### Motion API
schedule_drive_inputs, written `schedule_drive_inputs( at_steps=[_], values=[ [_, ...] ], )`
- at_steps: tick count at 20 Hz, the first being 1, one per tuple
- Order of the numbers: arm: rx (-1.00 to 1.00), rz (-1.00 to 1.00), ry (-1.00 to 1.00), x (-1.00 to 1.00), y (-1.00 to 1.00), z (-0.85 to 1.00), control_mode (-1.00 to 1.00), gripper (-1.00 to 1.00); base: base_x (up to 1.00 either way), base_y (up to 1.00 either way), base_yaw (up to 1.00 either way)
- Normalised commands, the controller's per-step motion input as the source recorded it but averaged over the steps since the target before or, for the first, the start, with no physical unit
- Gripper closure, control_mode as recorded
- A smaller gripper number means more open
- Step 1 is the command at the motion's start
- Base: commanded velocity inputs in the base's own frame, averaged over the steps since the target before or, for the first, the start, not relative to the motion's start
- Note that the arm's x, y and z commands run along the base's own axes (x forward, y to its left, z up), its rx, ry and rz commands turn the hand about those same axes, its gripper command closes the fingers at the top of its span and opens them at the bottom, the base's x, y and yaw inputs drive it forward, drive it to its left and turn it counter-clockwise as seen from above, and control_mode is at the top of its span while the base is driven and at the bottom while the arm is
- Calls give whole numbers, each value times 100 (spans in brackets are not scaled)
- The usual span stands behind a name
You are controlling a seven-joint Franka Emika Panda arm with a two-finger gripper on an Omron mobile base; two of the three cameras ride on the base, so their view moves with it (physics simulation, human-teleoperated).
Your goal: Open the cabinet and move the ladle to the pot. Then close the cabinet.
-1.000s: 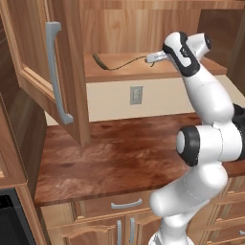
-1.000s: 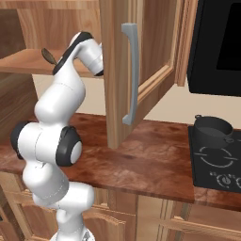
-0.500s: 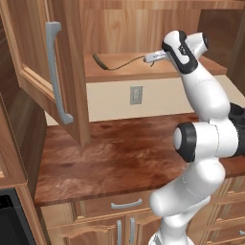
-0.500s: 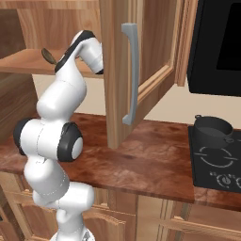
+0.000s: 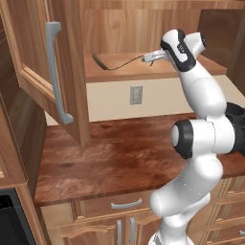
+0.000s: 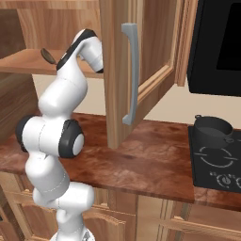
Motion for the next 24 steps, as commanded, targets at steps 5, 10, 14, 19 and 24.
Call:
schedule_drive_inputs(
  at_steps=[5,10,14,19,24],
  values=[
    [0,3,0,2,9,-4,-100,-100,0,0,0],
    [0,3,0,0,9,-2,-100,-100,0,0,0],
    [-1,4,0,0,16,-4,-100,100,0,0,0],
    [0,4,0,0,19,-7,-100,100,0,0,0],
    [0,4,0,0,13,-2,-100,100,0,0,0]
  ],
)
